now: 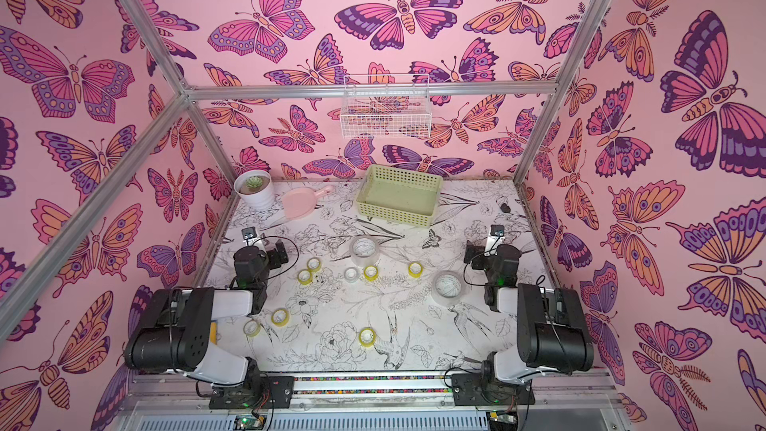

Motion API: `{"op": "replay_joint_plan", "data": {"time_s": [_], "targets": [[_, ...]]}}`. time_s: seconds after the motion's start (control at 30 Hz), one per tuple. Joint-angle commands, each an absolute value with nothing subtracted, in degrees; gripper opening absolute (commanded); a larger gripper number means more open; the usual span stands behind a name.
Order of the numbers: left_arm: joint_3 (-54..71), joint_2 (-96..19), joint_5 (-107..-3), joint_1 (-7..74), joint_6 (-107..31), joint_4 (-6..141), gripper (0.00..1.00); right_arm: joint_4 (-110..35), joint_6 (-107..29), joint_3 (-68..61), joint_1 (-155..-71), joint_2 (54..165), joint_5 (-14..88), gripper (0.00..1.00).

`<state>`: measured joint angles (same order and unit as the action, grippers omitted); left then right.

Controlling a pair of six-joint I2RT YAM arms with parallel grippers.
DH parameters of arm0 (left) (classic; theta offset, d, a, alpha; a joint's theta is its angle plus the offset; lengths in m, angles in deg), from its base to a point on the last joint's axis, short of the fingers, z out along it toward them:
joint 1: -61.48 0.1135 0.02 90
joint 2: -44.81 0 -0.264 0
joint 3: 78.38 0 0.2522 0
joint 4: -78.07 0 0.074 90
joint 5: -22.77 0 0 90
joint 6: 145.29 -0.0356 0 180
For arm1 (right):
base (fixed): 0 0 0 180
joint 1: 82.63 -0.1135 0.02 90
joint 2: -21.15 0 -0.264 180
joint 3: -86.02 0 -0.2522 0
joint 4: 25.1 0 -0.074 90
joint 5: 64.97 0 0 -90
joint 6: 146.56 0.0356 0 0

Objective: Put the transparent tape into the storage box
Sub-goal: Move the storage box to the center of the board.

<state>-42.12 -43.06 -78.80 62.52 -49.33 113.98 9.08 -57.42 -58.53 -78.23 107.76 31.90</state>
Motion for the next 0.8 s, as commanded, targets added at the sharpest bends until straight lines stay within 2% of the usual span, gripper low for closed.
{"op": "replay_joint_plan", "data": {"time_s": [0.0,0.43,0.53,0.6,0.67,0.77], "targets": [[-43.0,-43.5,-79.0,62.2,-50.1,115.0,1.0,8.5,-57.2,-57.8,-78.1,107.5,31.9,0.99],[-43.0,-43.5,-78.7,62.4,-50.0,115.0,1.0,8.5,-57.1,-57.9,-78.1,107.5,31.4,0.99],[-42.1,-40.4,-79.0,62.4,-50.1,111.4,1.0,9.9,-53.9,-58.9,-78.1,105.8,23.8,0.99],[-40.6,-35.9,-80.4,62.3,-49.6,104.6,1.0,4.6,-53.5,-57.8,-78.1,101.9,22.1,0.99],[-38.4,-31.1,-83.8,62.3,-47.7,97.1,1.0,-8.1,-52.4,-53.7,-78.1,96.3,20.1,0.99],[-32.3,-24.4,-91.3,62.4,-37.7,82.2,1.0,-19.5,-39.7,-49.4,-78.1,90.2,11.1,0.99]]}}
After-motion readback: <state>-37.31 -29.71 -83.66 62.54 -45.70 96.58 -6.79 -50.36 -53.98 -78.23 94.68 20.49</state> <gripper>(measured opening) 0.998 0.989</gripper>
